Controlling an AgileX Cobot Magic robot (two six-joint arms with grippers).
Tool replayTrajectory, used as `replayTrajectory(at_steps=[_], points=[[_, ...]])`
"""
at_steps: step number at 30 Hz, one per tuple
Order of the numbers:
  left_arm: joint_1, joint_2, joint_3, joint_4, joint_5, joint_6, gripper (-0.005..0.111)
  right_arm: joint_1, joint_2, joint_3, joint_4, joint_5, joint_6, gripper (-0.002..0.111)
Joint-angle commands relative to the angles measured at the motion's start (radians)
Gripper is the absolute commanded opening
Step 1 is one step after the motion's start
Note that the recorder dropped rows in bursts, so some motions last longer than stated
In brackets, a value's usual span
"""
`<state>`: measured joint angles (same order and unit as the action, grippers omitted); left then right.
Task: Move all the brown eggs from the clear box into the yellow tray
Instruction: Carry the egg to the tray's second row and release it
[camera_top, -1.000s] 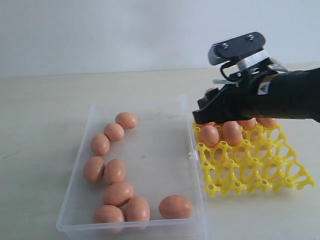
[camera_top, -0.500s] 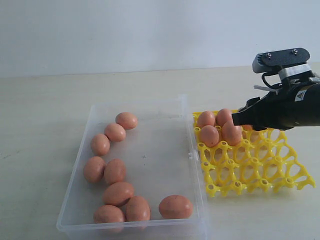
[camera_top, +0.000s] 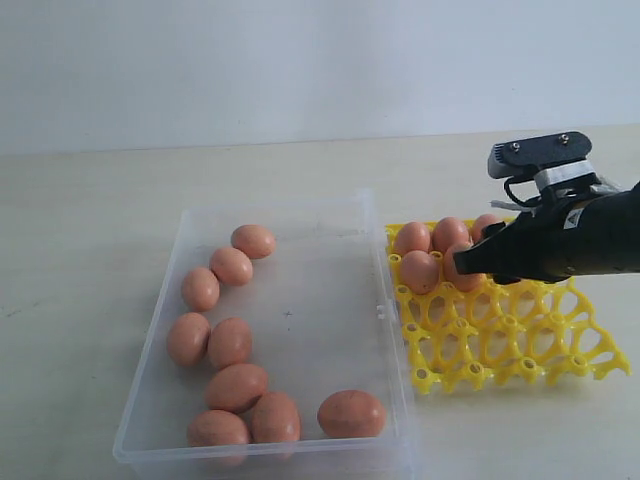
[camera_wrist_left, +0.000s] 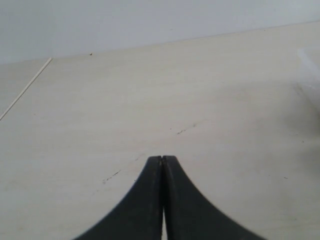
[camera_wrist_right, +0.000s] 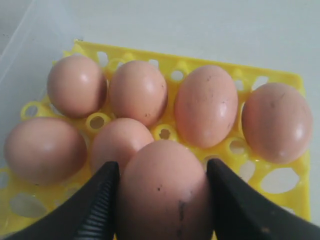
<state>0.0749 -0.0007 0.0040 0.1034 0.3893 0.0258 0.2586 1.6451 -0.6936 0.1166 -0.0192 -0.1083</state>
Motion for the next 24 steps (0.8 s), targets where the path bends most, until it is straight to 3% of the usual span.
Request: replayTrajectory(at_steps=[1, 16, 19, 20, 22, 24], points=[[-0.005, 0.001, -0.004, 0.0, -0.009, -0.004, 0.0, -0.032, 0.014, 0.002, -0.007, -0.044, -0.004, 0.0], [-0.005, 0.001, -0.004, 0.0, -0.009, -0.004, 0.0, -0.056, 0.014, 0.002, -0.007, -0.08, 0.003, 0.002], [-0.005, 0.001, -0.004, 0.0, -0.009, -0.004, 0.0, -0.056, 0.014, 0.002, -0.007, -0.084, 0.003, 0.021], [-0.005, 0.001, -0.004, 0.0, -0.009, -0.004, 0.0, -0.056, 0.014, 0.002, -0.007, -0.087, 0.003, 0.034], [-0.005, 0.001, -0.004, 0.0, -0.009, -0.004, 0.0, -0.056, 0.014, 0.002, -0.007, -0.091, 0.003, 0.047], [-0.005, 0.001, -0.004, 0.0, -0.009, -0.004, 0.0, -0.056, 0.014, 0.0, -0.007, -0.091, 0.003, 0.051]])
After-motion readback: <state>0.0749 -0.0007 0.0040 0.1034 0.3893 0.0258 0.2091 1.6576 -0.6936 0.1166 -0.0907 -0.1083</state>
